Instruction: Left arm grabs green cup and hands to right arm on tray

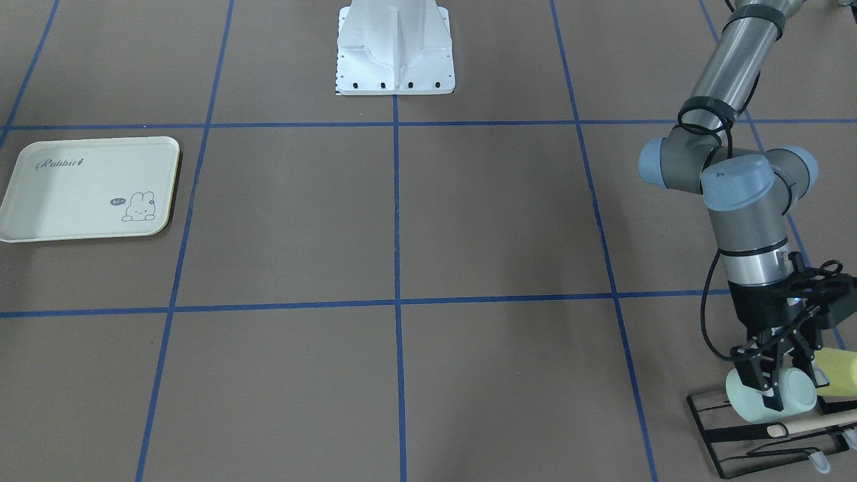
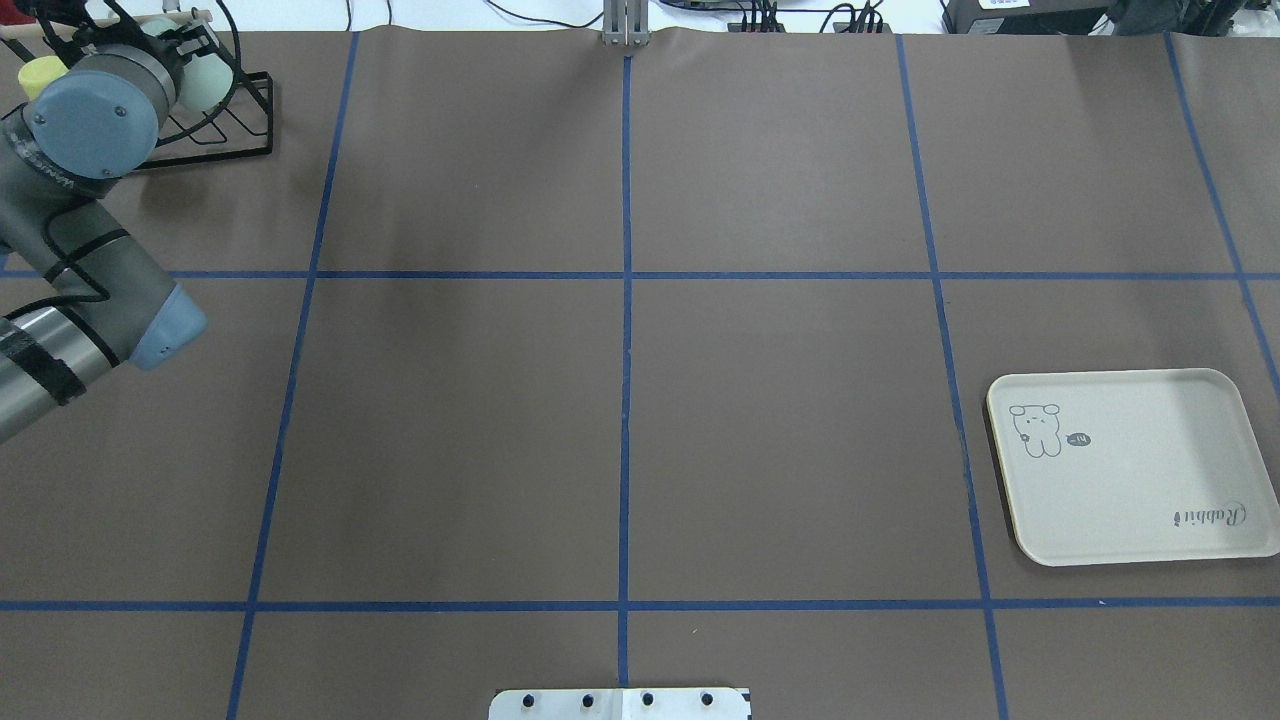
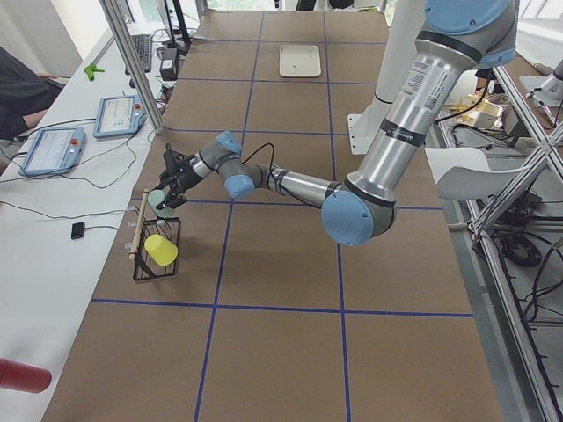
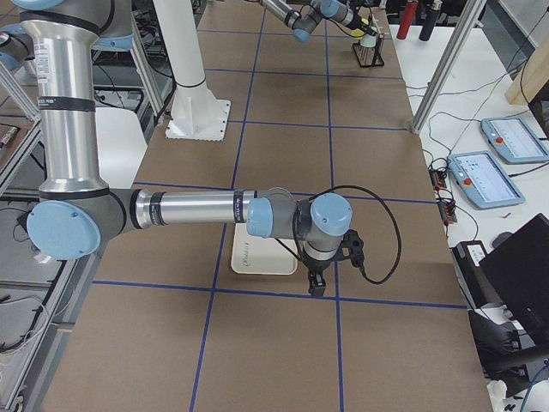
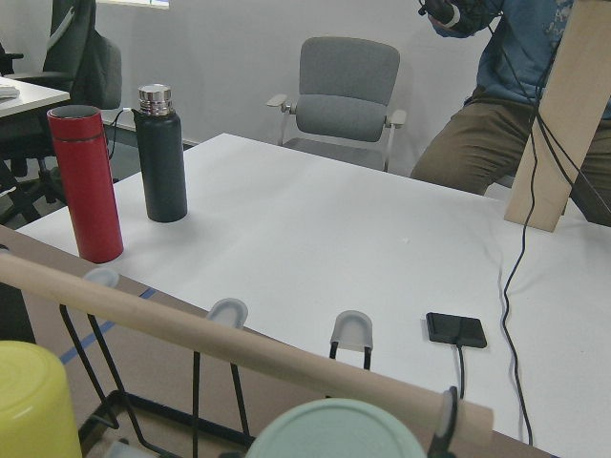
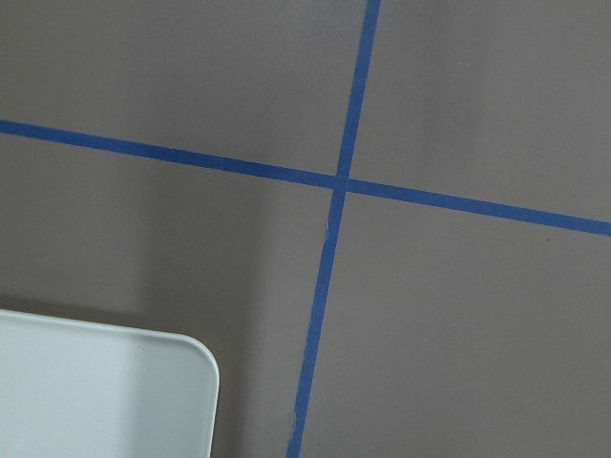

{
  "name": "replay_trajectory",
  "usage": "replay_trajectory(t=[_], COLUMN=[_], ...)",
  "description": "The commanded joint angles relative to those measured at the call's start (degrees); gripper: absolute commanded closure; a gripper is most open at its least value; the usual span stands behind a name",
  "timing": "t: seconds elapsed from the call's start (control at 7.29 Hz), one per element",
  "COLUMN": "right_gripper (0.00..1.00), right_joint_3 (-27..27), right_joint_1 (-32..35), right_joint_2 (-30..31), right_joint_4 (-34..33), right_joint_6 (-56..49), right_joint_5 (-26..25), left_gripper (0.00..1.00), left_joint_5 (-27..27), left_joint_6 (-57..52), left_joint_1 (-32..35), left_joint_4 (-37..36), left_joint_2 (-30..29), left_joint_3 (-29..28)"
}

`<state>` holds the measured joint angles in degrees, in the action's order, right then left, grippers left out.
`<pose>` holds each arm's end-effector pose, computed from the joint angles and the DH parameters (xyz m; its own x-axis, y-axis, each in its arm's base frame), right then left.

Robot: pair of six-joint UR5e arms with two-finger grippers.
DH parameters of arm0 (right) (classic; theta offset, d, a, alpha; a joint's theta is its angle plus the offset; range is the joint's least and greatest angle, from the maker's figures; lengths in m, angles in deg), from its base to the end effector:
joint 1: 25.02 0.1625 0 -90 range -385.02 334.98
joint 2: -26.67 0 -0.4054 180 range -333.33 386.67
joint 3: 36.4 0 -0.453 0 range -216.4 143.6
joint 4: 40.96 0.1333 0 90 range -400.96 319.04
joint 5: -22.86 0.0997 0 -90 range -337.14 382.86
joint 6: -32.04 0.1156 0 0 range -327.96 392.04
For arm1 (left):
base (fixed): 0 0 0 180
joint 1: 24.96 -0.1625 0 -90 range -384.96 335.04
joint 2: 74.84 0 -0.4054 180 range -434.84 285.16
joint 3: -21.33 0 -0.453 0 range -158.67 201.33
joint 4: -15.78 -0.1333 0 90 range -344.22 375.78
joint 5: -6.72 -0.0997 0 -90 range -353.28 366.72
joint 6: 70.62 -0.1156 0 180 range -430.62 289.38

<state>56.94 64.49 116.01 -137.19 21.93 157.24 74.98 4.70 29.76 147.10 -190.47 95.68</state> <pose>0.0477 -0.5534 0.6227 0.7023 -0.1546 0.6949 0.1339 0.9874 0.0844 0.2996 -0.7284 0.4388 0.5838 -0.4176 -0.6963 0.8035 0.4201 0.4218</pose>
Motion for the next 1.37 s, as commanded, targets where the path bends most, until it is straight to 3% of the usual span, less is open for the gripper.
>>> replay_trajectory(t=[0.0,0.27,0.69,0.82,0.96,1.23], right_gripper=[0.0,0.0,0.0,0.0,0.0,0.0], right_joint_3=[0.0,0.0,2.0,2.1,2.5,-3.1], right_joint_1=[0.0,0.0,0.0,-0.1,-0.1,-3.3], right_joint_2=[0.4,0.4,-0.6,-1.8,-2.9,-3.8], right_joint_4=[0.0,0.0,0.0,0.6,4.7,30.3], right_joint_6=[0.0,0.0,0.4,0.5,6.1,21.2], right_joint_5=[0.3,0.3,1.1,5.4,6.2,3.6], left_gripper=[0.86,0.87,0.88,0.88,0.88,0.88], left_joint_5=[-0.1,-0.1,0.4,0.3,0.3,0.3], left_joint_6=[-3.2,-5.8,-5.8,-5.6,-5.1,-4.3], left_joint_1=[1.0,2.1,5.6,5.4,5.1,4.8], left_joint_4=[-0.3,-0.9,-8.8,-9.3,-9.3,-9.3], left_joint_2=[3.8,7.9,9.4,9.0,8.8,8.5], left_joint_3=[5.5,12.5,23.7,24.3,24.4,24.0])
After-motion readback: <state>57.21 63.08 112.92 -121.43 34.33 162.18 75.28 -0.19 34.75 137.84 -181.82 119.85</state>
